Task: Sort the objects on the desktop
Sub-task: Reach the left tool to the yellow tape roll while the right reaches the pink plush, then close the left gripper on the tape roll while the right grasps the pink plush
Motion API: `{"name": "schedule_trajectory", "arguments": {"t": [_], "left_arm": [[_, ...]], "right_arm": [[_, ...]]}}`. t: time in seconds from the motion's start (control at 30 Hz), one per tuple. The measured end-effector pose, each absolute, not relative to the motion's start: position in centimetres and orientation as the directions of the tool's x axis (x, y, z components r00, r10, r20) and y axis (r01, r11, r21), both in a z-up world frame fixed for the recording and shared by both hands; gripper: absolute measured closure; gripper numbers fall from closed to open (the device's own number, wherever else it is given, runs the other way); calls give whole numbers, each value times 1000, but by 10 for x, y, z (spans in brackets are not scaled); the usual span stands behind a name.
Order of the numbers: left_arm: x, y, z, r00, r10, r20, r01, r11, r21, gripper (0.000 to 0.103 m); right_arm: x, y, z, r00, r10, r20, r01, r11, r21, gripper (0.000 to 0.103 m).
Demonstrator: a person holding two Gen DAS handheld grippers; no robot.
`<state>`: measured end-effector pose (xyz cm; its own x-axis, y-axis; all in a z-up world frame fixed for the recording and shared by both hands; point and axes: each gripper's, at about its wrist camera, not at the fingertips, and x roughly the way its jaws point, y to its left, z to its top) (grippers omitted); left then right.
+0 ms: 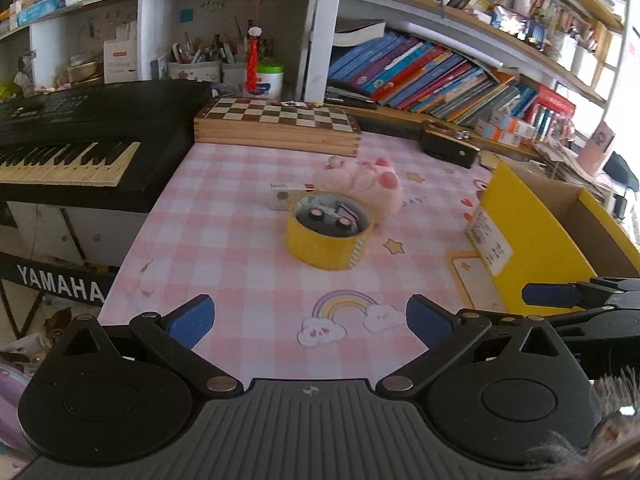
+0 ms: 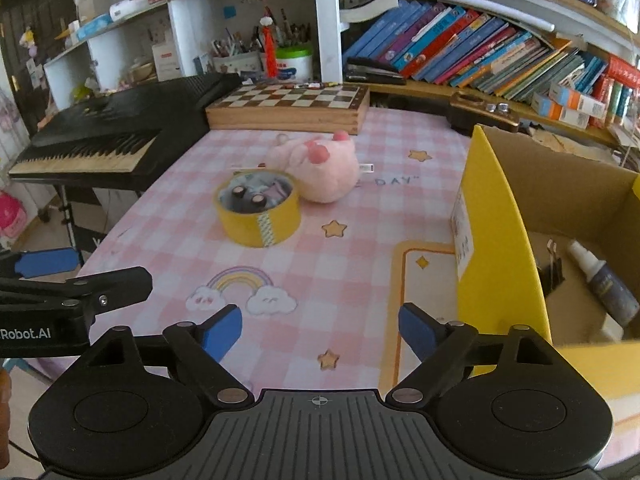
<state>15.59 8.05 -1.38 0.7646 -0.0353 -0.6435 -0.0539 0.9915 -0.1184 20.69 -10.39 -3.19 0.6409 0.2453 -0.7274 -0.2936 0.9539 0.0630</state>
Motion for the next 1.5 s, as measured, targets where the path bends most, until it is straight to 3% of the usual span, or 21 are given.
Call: {"name": "schedule_trajectory", "arguments": {"t": [0.8,1.4,1.5], "left_arm": [[244,76,-38,733,-12,-680,-80,991,-103,0],[316,43,-83,710,-27,-704,56,998,19,0],[322,42,-90,703,-21,-711,64,997,34,7]], "right_arm": [[305,-111,-34,628,266,-732,-281,954,105,15],[349,-106,-26,623,313,-717,-307,941,144,14],[355,-101,-29,608,326,-724,-331,933,142,14]]}}
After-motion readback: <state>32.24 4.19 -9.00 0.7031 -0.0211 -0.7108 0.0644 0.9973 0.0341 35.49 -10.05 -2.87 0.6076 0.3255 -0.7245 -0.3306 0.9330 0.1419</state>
